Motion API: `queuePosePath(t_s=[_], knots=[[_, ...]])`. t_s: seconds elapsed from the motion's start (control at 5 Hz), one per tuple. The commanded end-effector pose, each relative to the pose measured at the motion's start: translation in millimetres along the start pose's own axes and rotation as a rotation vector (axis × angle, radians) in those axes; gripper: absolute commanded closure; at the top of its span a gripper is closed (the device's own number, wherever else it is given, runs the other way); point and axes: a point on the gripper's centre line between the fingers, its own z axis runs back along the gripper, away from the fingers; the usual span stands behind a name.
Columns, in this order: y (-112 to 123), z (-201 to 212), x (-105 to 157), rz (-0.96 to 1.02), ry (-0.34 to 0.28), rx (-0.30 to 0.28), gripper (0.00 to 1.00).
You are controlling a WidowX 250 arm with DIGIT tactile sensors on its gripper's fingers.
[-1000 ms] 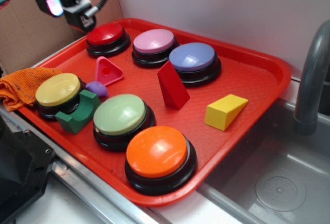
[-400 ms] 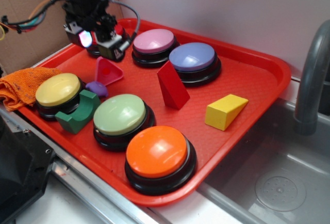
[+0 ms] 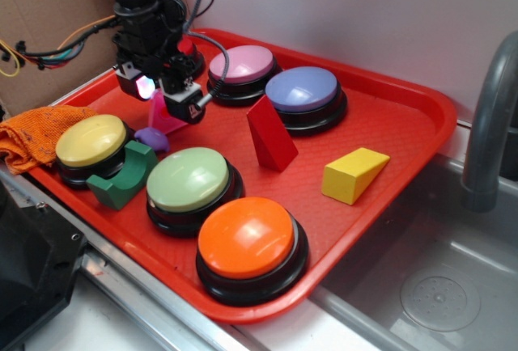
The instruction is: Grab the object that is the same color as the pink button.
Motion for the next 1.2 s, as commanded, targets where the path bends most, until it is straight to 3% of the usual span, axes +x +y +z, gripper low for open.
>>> queuePosePath(t_s=[0.0,0.6,1.0], knots=[[3,-7,4,0.029,-0.016,0.047,1.00],[11,10,5,0.077,-0.018,0.055,1.00],[9,56,12,0.082,-0.049,-0.010,1.00]])
